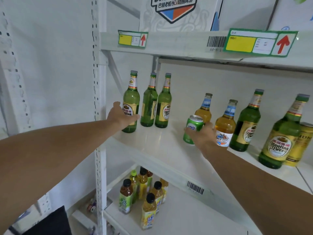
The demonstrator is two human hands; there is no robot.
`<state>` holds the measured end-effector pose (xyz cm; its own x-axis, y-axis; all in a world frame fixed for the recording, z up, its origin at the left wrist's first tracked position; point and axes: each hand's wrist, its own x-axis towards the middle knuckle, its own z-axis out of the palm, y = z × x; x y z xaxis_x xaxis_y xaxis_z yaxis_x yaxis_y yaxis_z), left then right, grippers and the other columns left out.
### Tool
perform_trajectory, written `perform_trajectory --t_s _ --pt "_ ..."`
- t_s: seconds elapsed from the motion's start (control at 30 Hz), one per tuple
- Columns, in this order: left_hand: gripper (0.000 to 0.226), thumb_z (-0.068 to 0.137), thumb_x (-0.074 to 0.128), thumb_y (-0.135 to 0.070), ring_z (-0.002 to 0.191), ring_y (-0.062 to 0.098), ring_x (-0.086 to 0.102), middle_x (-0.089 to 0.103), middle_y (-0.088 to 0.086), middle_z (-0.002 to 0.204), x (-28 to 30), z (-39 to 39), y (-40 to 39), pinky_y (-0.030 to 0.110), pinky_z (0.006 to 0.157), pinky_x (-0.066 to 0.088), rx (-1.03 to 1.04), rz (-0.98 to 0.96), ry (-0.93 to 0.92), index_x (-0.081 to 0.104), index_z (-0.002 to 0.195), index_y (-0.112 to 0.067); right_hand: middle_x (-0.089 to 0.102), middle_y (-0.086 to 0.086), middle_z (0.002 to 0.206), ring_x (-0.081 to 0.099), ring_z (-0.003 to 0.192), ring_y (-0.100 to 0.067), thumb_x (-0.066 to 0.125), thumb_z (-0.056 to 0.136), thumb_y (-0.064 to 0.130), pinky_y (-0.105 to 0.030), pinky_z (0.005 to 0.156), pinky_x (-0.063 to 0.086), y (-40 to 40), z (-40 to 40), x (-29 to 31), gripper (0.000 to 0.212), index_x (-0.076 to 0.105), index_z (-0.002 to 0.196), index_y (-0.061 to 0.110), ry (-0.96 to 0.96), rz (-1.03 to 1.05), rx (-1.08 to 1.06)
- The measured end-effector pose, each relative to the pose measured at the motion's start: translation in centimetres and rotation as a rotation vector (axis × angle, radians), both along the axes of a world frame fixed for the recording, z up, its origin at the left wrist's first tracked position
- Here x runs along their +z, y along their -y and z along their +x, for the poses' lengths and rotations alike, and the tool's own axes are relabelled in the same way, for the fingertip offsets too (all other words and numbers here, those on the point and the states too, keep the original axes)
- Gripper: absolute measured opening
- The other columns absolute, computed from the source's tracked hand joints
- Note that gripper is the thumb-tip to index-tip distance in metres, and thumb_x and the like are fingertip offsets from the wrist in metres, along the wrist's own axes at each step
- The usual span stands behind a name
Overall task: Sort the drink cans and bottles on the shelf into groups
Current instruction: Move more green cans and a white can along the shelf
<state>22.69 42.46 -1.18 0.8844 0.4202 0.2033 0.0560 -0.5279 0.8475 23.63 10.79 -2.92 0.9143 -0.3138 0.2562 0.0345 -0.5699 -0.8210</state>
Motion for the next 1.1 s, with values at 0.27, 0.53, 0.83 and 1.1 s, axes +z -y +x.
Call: perform_trajectory --t_s 0.27,0.53,0.83,1.1 --pt "0.083 0.08 0.09 -0.055 0.114 0.028 0.062 0.065 0.009 0.132 -0.9 2.9 0.4 0.04 0.092 0.055 0.069 -0.011 -0.006 0.05 0.142 -0.017 0.065 -0.004 0.114 0.066 0.109 -0.03 0.086 0.085 0.044 -0.05 0.097 0.057 -0.1 0.6 -0.7 0.063 0.055 0.132 0.016 0.073 -0.022 -0.006" --pt "0.075 0.069 0.091 -0.065 0.102 0.022 0.068 0.072 0.0 0.112 -1.0 0.6 1.6 0.036 0.082 0.056 0.082 0.04 0.036 0.064 0.124 -0.021 0.069 -0.002 0.113 0.069 0.1 -0.023 0.084 0.088 0.045 -0.041 0.086 0.06 1.2 -1.1 -0.7 0.053 0.059 0.127 0.018 0.097 -0.027 0.095" --pt "0.065 0.072 0.093 -0.059 0.102 0.018 0.071 0.075 -0.004 0.11 -0.8 -5.2 7.2 0.031 0.079 0.056 -0.065 0.076 0.065 0.068 0.122 -0.026 0.069 0.004 0.102 0.069 0.09 -0.016 0.088 0.085 0.043 -0.037 0.079 0.06 3.2 -5.1 1.3 0.047 0.052 0.109 0.028 0.182 -0.013 0.213" --pt "0.038 0.077 0.092 -0.054 0.096 0.012 0.071 0.076 -0.01 0.104 0.4 -11.2 12.6 0.035 0.085 0.058 -0.277 0.024 0.117 0.07 0.1 -0.033 0.068 0.012 0.1 0.069 0.093 -0.011 0.09 0.083 0.046 -0.035 0.084 0.061 8.2 -14.0 1.0 0.05 0.053 0.112 0.03 0.159 -0.027 0.182"
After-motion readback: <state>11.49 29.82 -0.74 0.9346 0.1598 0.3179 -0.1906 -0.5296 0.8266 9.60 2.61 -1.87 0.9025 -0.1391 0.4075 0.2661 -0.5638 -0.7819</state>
